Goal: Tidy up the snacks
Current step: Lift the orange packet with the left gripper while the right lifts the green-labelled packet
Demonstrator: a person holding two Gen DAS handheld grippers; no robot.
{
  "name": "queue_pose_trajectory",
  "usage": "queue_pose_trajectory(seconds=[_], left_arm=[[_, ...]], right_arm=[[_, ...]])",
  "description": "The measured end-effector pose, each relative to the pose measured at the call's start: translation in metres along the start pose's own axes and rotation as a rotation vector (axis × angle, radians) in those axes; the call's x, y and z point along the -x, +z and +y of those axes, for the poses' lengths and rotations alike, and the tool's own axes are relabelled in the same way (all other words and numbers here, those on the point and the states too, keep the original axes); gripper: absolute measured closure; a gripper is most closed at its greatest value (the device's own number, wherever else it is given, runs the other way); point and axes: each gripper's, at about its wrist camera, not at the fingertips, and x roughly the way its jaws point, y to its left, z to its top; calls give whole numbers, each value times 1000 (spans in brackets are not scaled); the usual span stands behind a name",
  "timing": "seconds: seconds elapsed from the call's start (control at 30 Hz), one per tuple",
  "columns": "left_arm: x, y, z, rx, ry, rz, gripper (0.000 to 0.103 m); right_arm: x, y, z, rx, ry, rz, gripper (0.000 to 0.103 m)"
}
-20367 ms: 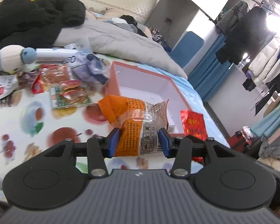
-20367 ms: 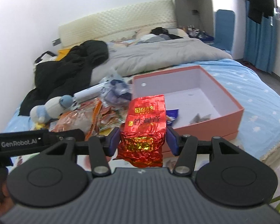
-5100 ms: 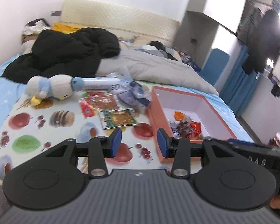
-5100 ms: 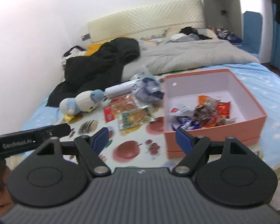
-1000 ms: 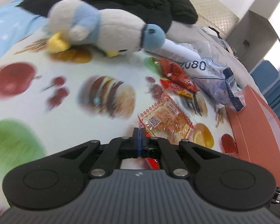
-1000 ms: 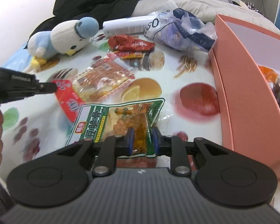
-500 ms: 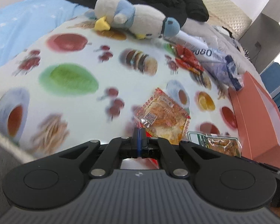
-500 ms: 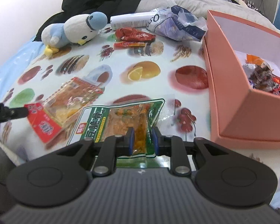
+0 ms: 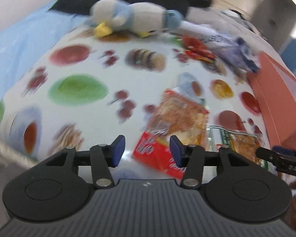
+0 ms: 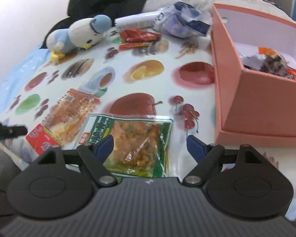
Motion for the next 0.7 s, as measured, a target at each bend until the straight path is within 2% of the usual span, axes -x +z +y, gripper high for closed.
queue_pose_trajectory(seconds=[0.03,0.1,0.2,0.47,0.57,0.7], left_arm=[[-3,4,-4,-31,-4,-2,35],[-9,11,-14,-90,-7,-11,27],[-27,22,-26,-156,-24,-8,22],[-78,33,-42,-233,-36,49,21],[-92,31,-49,-297,-5,52,23],[-101,29,-54,-328,-31,51,22]], right_arm=[[-2,0,-1,4,6,4,20],[-9,1,-2,10,11,20,21],[-17,0,1,39,15,34,21],[-28,-7,5,79,12,57,19],[-31,-8,9,130,15,49,19],[-35,-5,11,138,20,43,23]])
